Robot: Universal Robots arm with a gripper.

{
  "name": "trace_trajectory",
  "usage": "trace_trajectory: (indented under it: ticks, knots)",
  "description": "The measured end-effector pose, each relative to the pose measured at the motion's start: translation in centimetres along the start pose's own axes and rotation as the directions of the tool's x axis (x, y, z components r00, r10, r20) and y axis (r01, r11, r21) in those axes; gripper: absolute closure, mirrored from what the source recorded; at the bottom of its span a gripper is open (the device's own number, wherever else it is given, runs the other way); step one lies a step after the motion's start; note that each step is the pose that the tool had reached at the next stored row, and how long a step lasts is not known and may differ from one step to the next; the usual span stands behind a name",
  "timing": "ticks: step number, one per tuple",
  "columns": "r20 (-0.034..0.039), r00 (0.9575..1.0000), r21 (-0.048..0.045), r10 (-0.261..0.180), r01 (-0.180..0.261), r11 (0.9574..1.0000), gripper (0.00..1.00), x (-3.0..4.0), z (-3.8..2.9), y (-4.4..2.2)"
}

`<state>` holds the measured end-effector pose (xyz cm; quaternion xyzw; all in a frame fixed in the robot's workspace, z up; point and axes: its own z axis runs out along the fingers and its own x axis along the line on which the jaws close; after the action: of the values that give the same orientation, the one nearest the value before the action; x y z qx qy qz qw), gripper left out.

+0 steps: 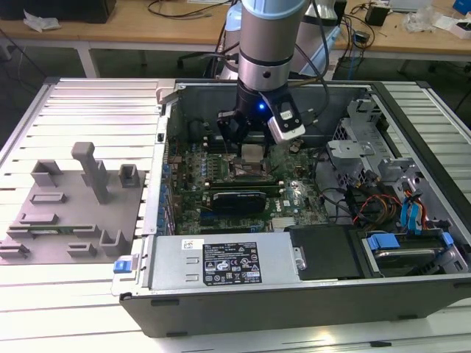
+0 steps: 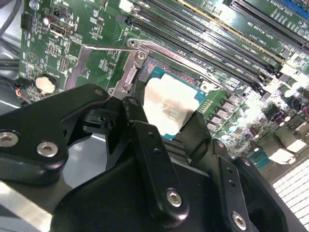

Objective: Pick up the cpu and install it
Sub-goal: 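Place the cpu into insertion slot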

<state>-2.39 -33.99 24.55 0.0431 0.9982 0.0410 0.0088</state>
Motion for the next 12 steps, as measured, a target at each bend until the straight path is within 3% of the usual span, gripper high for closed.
trace_trajectory:
  ticks: [3, 5, 11, 12]
  knots:
    - [0.0052, 0.9980, 0.0008, 0.062, -0.062, 0.9981, 0.46, 0.00, 0.00, 0.00]
    - [0.0114, 0.9906, 0.0012, 0.136, -0.136, 0.9907, 0.46, 0.00, 0.00, 0.00]
    - [0.0180, 0.9768, 0.0011, 0.213, -0.213, 0.9770, 0.46, 0.00, 0.01, 0.00]
    - [0.0197, 0.9722, 0.0010, 0.233, -0.233, 0.9724, 0.46, 0.00, 0.01, 0.00]
